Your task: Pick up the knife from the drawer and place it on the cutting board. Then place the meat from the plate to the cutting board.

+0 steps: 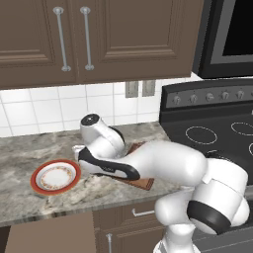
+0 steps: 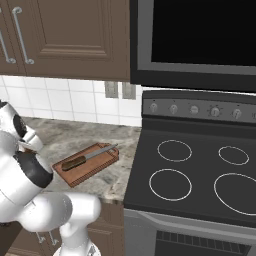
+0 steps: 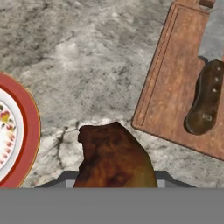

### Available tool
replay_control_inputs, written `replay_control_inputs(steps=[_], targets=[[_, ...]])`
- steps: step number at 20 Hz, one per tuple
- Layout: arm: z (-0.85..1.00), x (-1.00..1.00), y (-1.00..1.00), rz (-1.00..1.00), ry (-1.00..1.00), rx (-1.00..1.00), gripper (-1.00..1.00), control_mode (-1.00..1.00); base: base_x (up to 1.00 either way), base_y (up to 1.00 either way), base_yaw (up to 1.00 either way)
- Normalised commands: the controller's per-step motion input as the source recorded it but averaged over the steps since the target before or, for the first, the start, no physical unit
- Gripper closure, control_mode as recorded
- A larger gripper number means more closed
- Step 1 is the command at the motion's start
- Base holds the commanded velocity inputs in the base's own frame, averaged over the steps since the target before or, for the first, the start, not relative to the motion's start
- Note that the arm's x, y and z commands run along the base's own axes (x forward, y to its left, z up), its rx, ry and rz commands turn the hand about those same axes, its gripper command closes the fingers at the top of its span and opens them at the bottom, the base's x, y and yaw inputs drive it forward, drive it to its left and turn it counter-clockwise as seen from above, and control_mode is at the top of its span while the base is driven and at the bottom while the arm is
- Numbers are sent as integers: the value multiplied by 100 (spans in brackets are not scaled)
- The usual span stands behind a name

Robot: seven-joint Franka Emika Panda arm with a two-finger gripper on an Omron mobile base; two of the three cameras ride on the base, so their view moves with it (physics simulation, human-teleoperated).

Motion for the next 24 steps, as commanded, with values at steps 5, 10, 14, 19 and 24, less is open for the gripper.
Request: replay_control_inputs(steps=[5,10,14,19,24], targets=[[0,0,-65,-11,0,3,100,-100,0,0,0],[0,0,-63,-15,1,4,100,-100,0,0,0],[0,0,-58,-16,3,4,100,-100,0,0,0],[0,1,-57,-14,5,4,100,-100,0,0,0],[0,8,-53,-9,8,3,100,-100,0,0,0]])
